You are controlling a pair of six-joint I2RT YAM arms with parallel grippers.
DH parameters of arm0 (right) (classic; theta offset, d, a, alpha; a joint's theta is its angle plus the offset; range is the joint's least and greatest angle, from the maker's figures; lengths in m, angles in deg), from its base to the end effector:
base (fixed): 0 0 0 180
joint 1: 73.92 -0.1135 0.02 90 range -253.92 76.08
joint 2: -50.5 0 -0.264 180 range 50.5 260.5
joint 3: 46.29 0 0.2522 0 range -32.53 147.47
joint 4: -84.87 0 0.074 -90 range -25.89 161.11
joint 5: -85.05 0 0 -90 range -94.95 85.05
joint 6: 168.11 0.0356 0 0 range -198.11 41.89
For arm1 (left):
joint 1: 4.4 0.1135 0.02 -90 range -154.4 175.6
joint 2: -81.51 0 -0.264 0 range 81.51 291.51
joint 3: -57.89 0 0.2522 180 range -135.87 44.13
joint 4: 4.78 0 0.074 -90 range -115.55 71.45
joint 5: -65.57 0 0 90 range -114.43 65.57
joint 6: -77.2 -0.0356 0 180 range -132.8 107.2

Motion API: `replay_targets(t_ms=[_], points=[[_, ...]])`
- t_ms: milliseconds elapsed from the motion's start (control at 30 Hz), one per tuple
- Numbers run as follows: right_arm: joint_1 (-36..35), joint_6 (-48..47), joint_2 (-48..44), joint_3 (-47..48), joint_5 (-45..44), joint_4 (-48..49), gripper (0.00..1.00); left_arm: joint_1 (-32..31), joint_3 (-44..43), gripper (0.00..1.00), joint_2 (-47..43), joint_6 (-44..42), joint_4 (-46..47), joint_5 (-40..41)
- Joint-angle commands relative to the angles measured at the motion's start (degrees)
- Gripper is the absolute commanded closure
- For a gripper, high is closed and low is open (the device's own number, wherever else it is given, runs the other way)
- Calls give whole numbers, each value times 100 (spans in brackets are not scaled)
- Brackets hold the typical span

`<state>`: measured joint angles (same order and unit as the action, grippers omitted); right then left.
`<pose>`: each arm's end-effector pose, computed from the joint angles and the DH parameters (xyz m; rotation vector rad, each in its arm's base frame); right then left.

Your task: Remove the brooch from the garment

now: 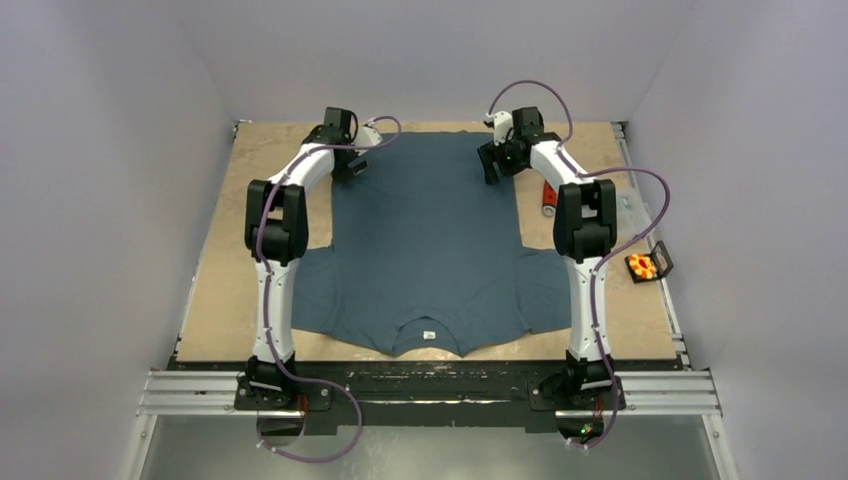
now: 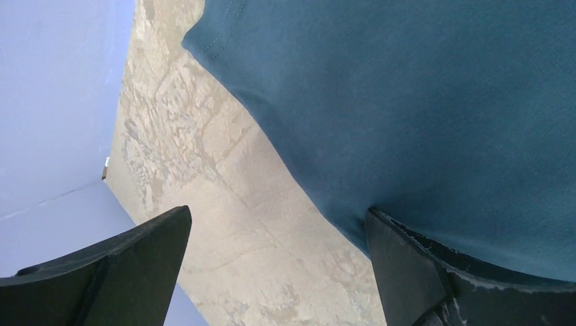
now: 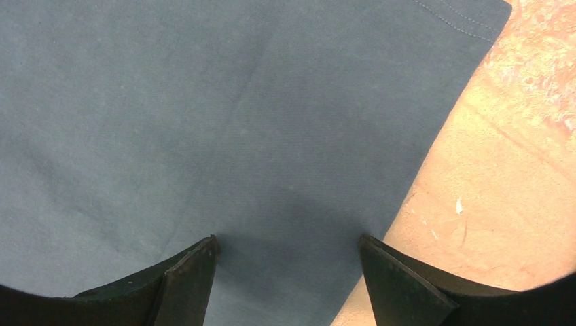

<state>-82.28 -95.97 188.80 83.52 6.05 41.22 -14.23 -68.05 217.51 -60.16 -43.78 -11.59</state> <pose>0.5268 0.0843 0.1659 -0.6380 2.3808 0.1664 0.5230 -0.0826 0.1707 1.0942 2.2247 0.5613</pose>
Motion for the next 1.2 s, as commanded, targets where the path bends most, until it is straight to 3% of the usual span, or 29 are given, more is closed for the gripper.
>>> replay_targets(t_ms=[0, 367, 533, 700, 833, 1000, 1167], points=[[-19, 28, 246, 262, -281, -19, 19, 171, -292, 0, 181, -116, -88, 34], [-49, 141, -607, 737, 368, -119, 6, 169, -447, 0, -1545, 1356, -1260, -1597], [-68, -148, -1351, 550, 787, -759, 4, 321, 958, 0, -2720, 1398, -1663, -1811], [-69, -681, -2292, -803, 896, -1410, 4, 956, 2836, 0, -3567, 975, -1380, -1585], [-63, -873, -3047, -2128, 985, -1605, 4, 1350, 3783, 0, -3878, 621, -1061, -1356], [-23, -1073, -3714, -3284, 712, -1599, 5, 1503, 4331, 0, -3860, 442, -718, -1047], [97, -1121, -3861, -3686, 588, -1730, 5, 1563, 4436, 0, -3560, 472, -534, -1001]])
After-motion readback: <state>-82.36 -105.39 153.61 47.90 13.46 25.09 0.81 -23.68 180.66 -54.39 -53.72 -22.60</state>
